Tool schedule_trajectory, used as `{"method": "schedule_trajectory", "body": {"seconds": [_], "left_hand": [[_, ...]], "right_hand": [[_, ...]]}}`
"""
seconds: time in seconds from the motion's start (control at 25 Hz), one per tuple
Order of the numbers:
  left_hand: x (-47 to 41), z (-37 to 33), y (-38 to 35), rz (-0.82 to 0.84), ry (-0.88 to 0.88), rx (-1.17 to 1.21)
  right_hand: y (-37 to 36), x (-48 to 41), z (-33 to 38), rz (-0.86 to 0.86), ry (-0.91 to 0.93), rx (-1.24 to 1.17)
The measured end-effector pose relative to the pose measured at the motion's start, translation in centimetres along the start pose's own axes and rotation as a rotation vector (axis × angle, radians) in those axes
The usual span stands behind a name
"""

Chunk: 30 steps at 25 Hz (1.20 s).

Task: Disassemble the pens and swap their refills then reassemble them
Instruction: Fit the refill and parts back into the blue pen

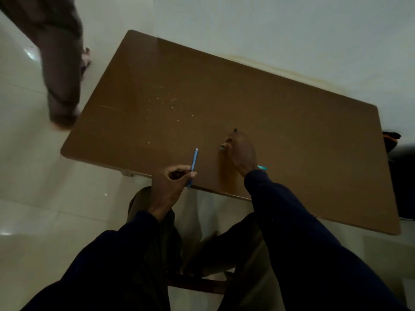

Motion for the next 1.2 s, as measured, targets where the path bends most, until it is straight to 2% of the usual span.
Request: {"method": "schedule_trajectory", "body": {"seconds": [0.44, 0.52, 0.64, 0.72, 0.88, 0.96, 1.2], "left_hand": [[0.8, -0.9, -0.1, 0.029, -0.007, -0.003], [1.2, -1.4, -0.1, 0.019, -0.017, -0.017], [1.9, -2.5, -0.1, 0.031, -0.021, -0.013], [2.7, -3.5, -0.2, 0.061, -0.028, -0.016], [5.3, -6.1, -0.7, 0.078, -0.149, -0.060], [7.0, -7.7, -1.3, 0.110, -0.230, -0.079], [10.1, -11.8, -2.1, 0.170, -0.363, -0.094]], "right_hand": [[-1.4, -1.2, -0.2, 0.155, 0.172, 0.242], [0.2, -0.3, 0.2, 0.095, 0.143, 0.111], [4.0, 3.6, 0.6, -0.121, -0.100, -0.361], [5.8, 8.1, 0.8, -0.201, -0.257, -0.673], [8.0, 16.5, 2.9, -0.251, -0.307, -1.083], [9.6, 18.2, 4.4, -0.267, -0.245, -1.121], [15.0, 18.8, 7.6, -0.304, 0.007, -0.959]]}}
Point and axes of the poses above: each hand's wrist, its own x-axis away from the middle knuckle, its own y-axis out of the back of the hand, z = x × y, the point moved 5 cm from there along -x, towards the middle knuckle, and after that the axes turned 1 degree about x, right-handed, at the moved point
